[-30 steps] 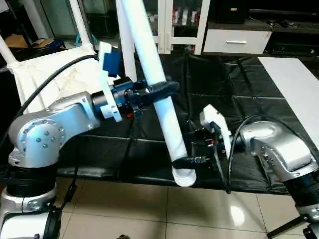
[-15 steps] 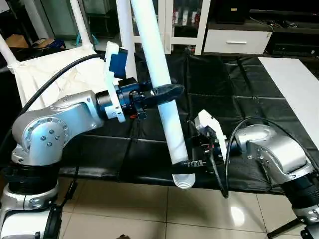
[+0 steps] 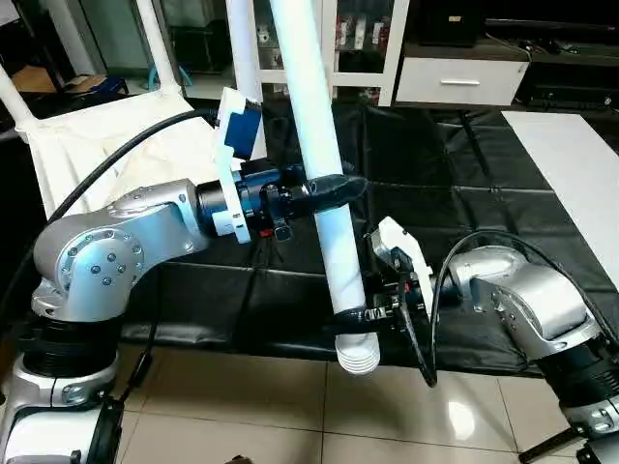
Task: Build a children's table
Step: Pick table leg
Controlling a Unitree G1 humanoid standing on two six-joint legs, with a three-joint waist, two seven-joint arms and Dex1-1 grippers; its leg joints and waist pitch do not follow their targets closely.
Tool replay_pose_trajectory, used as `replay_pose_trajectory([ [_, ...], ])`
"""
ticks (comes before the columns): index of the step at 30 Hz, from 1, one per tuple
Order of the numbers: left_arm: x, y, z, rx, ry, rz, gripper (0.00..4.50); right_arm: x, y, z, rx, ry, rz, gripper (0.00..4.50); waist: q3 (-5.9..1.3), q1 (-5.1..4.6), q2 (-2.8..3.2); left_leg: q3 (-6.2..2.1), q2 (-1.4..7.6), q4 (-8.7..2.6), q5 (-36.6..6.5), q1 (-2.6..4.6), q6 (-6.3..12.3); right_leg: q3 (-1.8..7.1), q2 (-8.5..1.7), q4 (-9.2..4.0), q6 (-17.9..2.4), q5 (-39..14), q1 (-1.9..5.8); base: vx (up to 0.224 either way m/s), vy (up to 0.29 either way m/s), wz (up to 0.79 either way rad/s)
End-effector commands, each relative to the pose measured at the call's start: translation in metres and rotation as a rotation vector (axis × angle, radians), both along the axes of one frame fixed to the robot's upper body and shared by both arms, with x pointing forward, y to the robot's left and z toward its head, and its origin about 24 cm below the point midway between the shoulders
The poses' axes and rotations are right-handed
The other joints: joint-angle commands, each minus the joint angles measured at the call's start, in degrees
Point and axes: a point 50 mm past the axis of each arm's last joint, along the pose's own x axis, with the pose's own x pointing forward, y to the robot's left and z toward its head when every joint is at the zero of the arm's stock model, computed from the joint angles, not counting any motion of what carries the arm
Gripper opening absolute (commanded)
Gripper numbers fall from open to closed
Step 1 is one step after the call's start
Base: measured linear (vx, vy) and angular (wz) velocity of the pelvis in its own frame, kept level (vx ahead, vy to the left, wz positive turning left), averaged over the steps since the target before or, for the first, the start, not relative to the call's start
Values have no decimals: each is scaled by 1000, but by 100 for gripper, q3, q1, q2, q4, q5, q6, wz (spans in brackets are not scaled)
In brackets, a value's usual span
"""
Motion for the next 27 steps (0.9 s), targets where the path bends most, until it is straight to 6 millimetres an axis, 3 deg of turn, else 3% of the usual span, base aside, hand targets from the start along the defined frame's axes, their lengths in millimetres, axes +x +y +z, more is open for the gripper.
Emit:
replay_pose_trajectory([
  [1,-1,-2,10,10,-55,-16,168,-1,0,1,-10,-10,1,205,-382,-6,-6,-2,86,-432,-988,117,-54,129,-130,-402,-1473,-453,226,0,0,0],
  [9,6,1,9,29,-55,52,168,-2,0,-1,-18,-10,5,189,-374,-5,-19,-6,93,-441,-1054,117,-66,133,-135,-415,-1449,-563,224,0,0,0],
  [12,7,5,10,7,-25,69,238,-1,0,-1,-14,-16,-10,189,-379,0,-14,-1,83,-434,-1044,122,-76,133,-131,-408,-1453,-546,222,0,0,0],
  [20,3,13,14,-16,-18,83,294,11,0,9,64,-61,-110,186,-373,-9,3,-10,82,-446,-1087,119,-110,125,-127,-409,-1468,-577,216,0,0,0],
  [25,-1,24,14,-26,-37,173,327,27,-5,25,148,-154,-301,186,-373,-13,17,-12,85,-459,-1107,117,-170,122,-131,-405,-1457,-560,205,0,0,0],
  [26,0,28,13,-22,-44,247,347,33,-8,31,161,-217,-379,186,-369,-16,78,-16,101,-466,-1157,125,-224,122,-137,-412,-1426,-544,194,0,0,0],
  [27,1,32,10,8,-54,324,347,40,-13,37,147,-291,-490,186,-369,-16,78,-16,101,-466,-1157,125,-224,122,-137,-412,-1426,-544,194,0,0,0],
])
